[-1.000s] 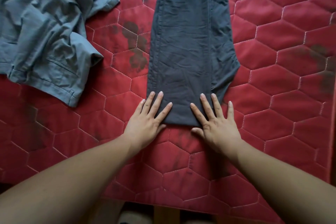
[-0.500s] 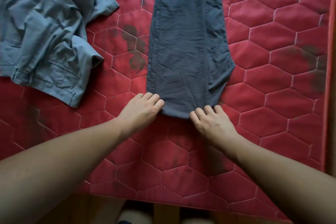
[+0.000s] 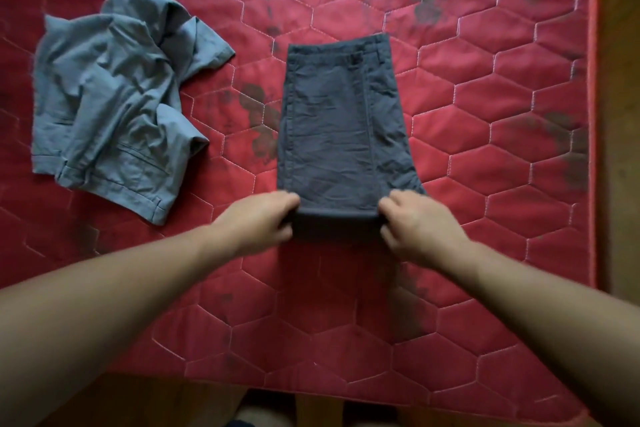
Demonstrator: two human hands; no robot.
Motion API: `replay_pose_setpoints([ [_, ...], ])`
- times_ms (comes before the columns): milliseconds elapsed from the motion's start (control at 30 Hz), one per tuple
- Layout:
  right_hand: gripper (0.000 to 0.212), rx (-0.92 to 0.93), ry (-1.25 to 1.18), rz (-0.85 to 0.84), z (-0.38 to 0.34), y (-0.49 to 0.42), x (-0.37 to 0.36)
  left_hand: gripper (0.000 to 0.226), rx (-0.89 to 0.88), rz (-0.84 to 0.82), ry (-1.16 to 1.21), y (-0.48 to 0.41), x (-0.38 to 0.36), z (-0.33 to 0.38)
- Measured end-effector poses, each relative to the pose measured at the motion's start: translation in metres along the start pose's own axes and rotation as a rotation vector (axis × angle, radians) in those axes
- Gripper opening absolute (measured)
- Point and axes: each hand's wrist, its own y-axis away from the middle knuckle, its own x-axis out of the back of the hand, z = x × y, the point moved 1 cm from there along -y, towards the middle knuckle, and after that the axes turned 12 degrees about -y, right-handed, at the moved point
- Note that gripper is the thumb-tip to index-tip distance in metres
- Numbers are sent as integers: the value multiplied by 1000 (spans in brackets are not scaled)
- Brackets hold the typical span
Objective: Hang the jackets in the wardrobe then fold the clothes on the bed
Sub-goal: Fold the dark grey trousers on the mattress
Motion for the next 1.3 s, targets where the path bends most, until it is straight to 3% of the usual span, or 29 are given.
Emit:
replay_pose_setpoints([
  [167, 16, -83, -103, 238, 25, -67, 54, 17, 171, 262, 160, -40, 59, -30],
  [367, 24, -250, -329, 390, 46, -133, 90, 27, 268, 432, 223, -94, 102, -59],
  [700, 26, -354, -411, 456, 88, -222, 106, 28, 428, 444, 322, -182, 123, -110],
  [1000, 25, -412, -349, 400, 120, -277, 90, 25, 469, 427, 382, -232, 107, -140],
  [1133, 27, -400, -189, 403, 120, -283, 79, 41, 466, 428, 337, -237, 101, -144],
  [1233, 44, -264, 8, 510, 103, -261, 63, 55, 426, 561, 178, -221, 92, -121],
  [1300, 60, -97, 101, 424, 87, -238, 41, 59, 310, 604, 99, -205, 74, -97],
])
